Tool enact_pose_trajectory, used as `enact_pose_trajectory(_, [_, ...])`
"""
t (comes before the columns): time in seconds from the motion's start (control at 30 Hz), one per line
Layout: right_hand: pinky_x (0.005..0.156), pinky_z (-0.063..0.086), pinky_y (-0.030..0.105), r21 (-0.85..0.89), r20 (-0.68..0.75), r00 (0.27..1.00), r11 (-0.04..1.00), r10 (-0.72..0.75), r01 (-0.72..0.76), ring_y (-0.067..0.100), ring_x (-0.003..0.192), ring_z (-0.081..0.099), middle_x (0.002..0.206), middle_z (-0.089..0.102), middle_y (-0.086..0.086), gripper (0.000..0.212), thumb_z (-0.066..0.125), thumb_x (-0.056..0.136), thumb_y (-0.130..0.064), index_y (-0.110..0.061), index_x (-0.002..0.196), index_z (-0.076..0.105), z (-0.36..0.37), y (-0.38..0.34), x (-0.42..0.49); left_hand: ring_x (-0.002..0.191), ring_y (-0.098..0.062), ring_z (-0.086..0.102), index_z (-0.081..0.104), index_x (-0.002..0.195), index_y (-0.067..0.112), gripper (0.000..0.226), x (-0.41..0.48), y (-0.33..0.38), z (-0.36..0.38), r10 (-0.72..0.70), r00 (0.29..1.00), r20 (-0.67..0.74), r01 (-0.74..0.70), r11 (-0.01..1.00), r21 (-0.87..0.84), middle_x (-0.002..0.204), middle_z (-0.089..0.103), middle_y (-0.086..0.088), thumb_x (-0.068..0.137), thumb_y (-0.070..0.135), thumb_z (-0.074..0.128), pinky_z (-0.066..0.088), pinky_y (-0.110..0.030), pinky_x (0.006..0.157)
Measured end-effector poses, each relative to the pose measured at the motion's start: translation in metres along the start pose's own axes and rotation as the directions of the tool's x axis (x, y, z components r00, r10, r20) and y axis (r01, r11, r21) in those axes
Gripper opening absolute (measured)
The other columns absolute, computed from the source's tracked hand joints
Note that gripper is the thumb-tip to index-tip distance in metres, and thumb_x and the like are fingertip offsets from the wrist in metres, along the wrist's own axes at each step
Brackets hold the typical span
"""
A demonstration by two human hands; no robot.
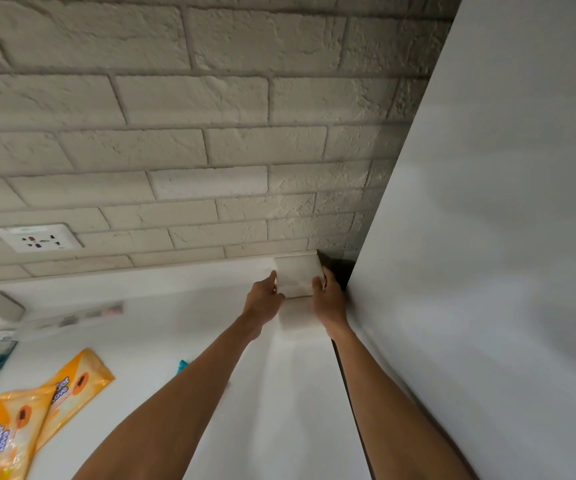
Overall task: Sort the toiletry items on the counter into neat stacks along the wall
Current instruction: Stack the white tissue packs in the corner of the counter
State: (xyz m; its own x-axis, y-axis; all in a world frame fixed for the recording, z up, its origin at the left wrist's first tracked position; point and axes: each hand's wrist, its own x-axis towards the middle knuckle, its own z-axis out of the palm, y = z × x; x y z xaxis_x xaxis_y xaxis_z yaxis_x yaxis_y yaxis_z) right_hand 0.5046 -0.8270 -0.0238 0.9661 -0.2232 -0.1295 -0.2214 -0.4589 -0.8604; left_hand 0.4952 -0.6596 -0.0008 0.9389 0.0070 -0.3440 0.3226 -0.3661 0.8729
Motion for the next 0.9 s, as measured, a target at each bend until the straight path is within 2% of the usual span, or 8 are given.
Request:
enact_pose_trajectory(0.1, [0.119,0.040,0.047,-0.015,0.017,1.000,1.000,0.010,-0.009,0.031,0.146,0.046,0.160,0.046,0.009,0.052,0.039,0.113,-0.032,-0.018,0.163,0.034,0.001,0.002,-0.001,0.092,-0.019,0.062,0.029,0.161,0.024,0.078,-0.002,-0.001,0.002,-0.008,1.000,0.005,0.008,1.000,0.007,0.095,0.064,0.003,0.089,0.003,0.051,0.045,-0.024,0.075])
enact_pose_trajectory(0.23, [0.119,0.040,0.046,-0.018,0.033,0.999,1.000,0.020,-0.020,0.032,0.145,0.047,0.159,0.047,0.010,0.052,0.037,0.113,-0.034,-0.016,0.162,0.035,0.002,0.001,0.000,0.100,-0.016,0.065,0.027,0.161,0.024,0.078,-0.008,0.004,0.002,-0.014,1.000,0.002,0.014,1.000,-0.027,0.116,0.071,0.004,0.090,0.003,0.050,0.046,-0.019,0.073])
enact_pose_trajectory(0.37, [0.115,0.039,0.039,-0.031,0.035,0.999,0.999,0.010,-0.009,0.032,0.142,0.049,0.156,0.050,0.011,0.050,0.036,0.114,-0.030,-0.014,0.161,0.037,0.000,-0.003,-0.001,0.102,-0.020,0.064,0.024,0.162,0.023,0.077,-0.010,0.007,0.002,-0.011,1.000,-0.002,0.011,1.000,0.007,0.119,0.070,-0.004,0.092,0.007,0.050,0.046,-0.021,0.071])
enact_pose_trajectory(0.57, [0.104,0.040,0.034,-0.020,0.069,0.997,0.999,0.026,-0.025,0.033,0.136,0.053,0.148,0.055,0.013,0.047,0.035,0.114,-0.031,-0.011,0.155,0.043,-0.001,-0.003,0.000,0.116,-0.023,0.060,0.024,0.162,0.021,0.076,-0.009,0.004,0.004,-0.012,0.999,0.031,0.009,0.996,0.092,0.133,0.063,-0.003,0.092,0.017,0.051,0.050,-0.030,0.090])
enact_pose_trajectory(0.7, [0.117,0.038,0.041,-0.022,-0.004,1.000,0.999,0.026,-0.026,0.033,0.145,0.047,0.158,0.048,0.012,0.053,0.038,0.112,-0.034,-0.012,0.161,0.037,-0.005,-0.008,-0.007,0.143,-0.027,0.042,0.019,0.164,0.018,0.074,-0.018,0.006,-0.003,0.010,1.000,0.017,-0.013,0.983,0.182,0.159,0.042,-0.005,0.097,0.021,0.051,0.038,-0.027,0.102])
enact_pose_trajectory(0.77, [0.119,0.037,0.040,-0.020,-0.028,0.999,1.000,-0.015,0.015,0.029,0.146,0.047,0.161,0.046,0.010,0.055,0.039,0.113,-0.036,-0.015,0.163,0.033,-0.008,-0.013,-0.013,0.147,-0.031,0.038,0.018,0.164,0.014,0.072,-0.024,0.006,-0.009,0.053,0.998,-0.024,-0.045,0.965,0.259,0.160,0.041,-0.010,0.100,0.020,0.051,0.038,-0.031,0.110])
enact_pose_trajectory(0.83, [0.120,0.038,0.037,-0.018,-0.043,0.997,0.998,-0.065,0.064,0.026,0.147,0.046,0.162,0.046,0.005,0.054,0.040,0.113,-0.037,-0.019,0.163,0.034,-0.010,-0.020,-0.023,0.144,-0.034,0.043,0.021,0.162,0.010,0.070,-0.030,0.002,-0.020,0.127,0.990,-0.064,-0.098,0.936,0.339,0.154,0.049,-0.016,0.101,0.020,0.052,0.038,-0.038,0.116])
enact_pose_trajectory(0.9, [0.122,0.037,0.038,-0.043,-0.041,0.992,0.992,-0.121,0.119,0.022,0.149,0.043,0.163,0.044,0.000,0.052,0.039,0.112,-0.040,-0.025,0.162,0.036,-0.010,-0.027,-0.036,0.146,-0.033,0.041,0.025,0.161,0.007,0.068,-0.041,-0.004,-0.033,0.192,0.977,-0.089,-0.141,0.905,0.402,0.156,0.047,-0.016,0.101,0.021,0.054,0.036,-0.040,0.119])
